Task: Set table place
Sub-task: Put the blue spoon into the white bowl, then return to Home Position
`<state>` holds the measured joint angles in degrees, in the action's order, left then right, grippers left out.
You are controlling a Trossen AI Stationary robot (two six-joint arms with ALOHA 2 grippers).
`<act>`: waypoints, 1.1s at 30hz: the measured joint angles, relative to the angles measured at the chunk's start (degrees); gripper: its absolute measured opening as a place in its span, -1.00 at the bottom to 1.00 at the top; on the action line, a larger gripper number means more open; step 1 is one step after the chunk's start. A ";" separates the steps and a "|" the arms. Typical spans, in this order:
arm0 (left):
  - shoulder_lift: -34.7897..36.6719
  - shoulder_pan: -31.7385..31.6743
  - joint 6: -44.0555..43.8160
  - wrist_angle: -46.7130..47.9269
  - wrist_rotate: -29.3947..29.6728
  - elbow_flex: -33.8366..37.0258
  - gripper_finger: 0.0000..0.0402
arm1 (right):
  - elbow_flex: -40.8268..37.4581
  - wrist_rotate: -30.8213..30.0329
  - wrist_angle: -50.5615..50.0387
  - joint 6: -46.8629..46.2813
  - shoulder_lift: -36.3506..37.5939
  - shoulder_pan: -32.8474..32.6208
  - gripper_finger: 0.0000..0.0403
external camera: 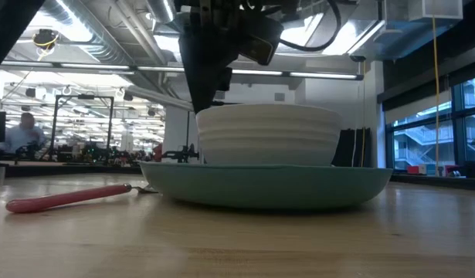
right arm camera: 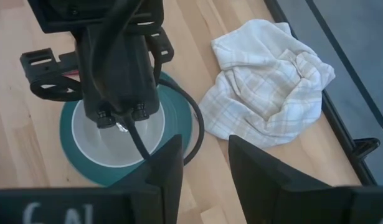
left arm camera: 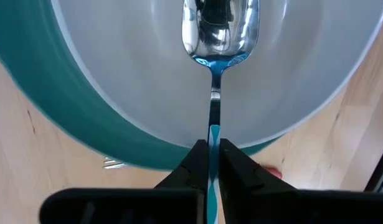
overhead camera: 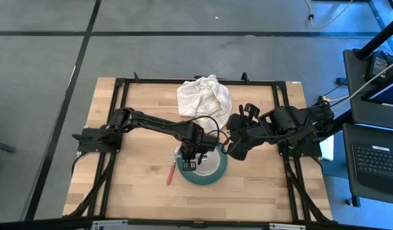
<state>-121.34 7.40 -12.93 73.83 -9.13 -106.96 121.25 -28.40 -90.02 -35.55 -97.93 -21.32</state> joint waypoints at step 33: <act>0.09 -0.44 -0.46 -9.61 -0.64 0.00 -0.83 | 0.00 -0.03 0.00 0.04 0.00 0.00 -0.36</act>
<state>-121.25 6.96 -13.39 64.22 -9.77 -106.96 121.25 -28.42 -90.02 -35.51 -97.93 -21.32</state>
